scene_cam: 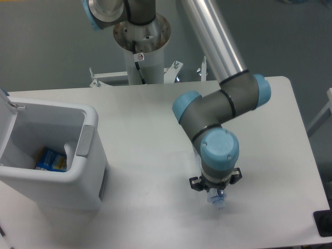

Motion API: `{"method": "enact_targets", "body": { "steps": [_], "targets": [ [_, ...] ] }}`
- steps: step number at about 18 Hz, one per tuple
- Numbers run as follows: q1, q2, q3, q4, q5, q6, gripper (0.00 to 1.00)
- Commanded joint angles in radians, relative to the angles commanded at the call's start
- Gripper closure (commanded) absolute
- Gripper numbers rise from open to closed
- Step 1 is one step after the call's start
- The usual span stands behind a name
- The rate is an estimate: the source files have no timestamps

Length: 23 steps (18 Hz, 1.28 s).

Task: Place the trash in the trash can
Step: 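Grasp the water bottle and lift it off the table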

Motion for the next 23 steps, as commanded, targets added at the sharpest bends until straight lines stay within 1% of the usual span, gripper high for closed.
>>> {"method": "enact_targets", "body": {
  "steps": [2,5,7,10,11,16,19,21,23],
  "targets": [
    [0.0,0.025,0.006,0.0,-0.035,0.0,0.56],
    [0.0,0.052,0.035,0.0,-0.097,-0.005,0.56],
    [0.0,0.087,0.044,0.002,-0.153,-0.006,0.56],
    [0.002,0.147,0.048,0.003,-0.261,-0.005,0.56],
    [0.002,0.16,0.058,0.002,-0.294,-0.005,0.56],
    [0.006,0.195,0.124,0.003,-0.451,-0.027,0.56],
    [0.02,0.232,0.137,0.003,-0.56,-0.035,0.56],
    [0.029,0.253,0.137,0.03,-0.626,-0.038,0.56],
    [0.034,0.269,0.137,0.048,-0.663,-0.043,0.56]
  ]
}}
